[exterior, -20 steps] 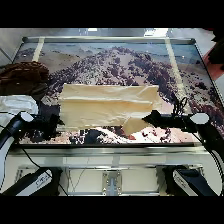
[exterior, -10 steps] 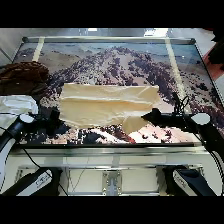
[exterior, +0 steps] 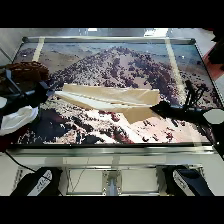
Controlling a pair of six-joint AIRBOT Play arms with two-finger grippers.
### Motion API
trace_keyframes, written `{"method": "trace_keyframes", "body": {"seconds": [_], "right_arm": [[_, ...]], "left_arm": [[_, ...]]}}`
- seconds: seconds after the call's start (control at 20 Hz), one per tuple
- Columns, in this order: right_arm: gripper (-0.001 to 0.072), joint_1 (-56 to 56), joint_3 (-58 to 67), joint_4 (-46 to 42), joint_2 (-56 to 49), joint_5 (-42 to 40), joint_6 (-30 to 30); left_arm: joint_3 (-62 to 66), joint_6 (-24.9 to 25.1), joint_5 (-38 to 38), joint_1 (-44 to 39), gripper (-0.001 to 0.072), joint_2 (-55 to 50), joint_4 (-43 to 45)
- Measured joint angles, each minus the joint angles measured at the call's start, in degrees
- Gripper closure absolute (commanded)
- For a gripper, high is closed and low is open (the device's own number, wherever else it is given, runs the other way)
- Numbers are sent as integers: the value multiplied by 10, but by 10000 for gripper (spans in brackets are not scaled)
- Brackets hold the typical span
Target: Fold the shirts.
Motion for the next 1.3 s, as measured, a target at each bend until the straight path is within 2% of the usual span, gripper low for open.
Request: {"method": "trace_keyframes", "body": {"seconds": [0.2,0.4,0.65,0.8,0.85,0.9,0.95,1.0,1.15,1.2,1.3], "right_arm": [[690,0,68,-48,-94,-50,-12],[690,0,136,-61,-235,-121,-37],[690,0,201,-65,-397,-170,-50],[686,1,221,-66,-462,-189,-57],[658,1,224,-66,-476,-191,-59],[513,1,227,-66,-487,-195,-62],[340,0,231,-68,-492,-195,-66],[314,-3,239,-71,-495,-192,-72],[292,-28,280,-82,-479,-160,-82],[246,-42,294,-86,-468,-145,-84],[204,-78,313,-95,-452,-102,-84]], "left_arm": [[89,2,10,-73,695,-78,105],[179,-51,31,-127,695,-229,224],[280,-88,37,-144,694,-384,279],[313,-93,45,-148,691,-429,289],[321,-93,51,-148,596,-438,291],[330,-93,51,-148,382,-444,293],[341,-93,52,-149,218,-447,296],[356,-91,51,-149,171,-449,296],[415,-80,42,-149,171,-443,311],[438,-77,41,-149,171,-437,315],[478,-75,38,-149,171,-424,322]]}}
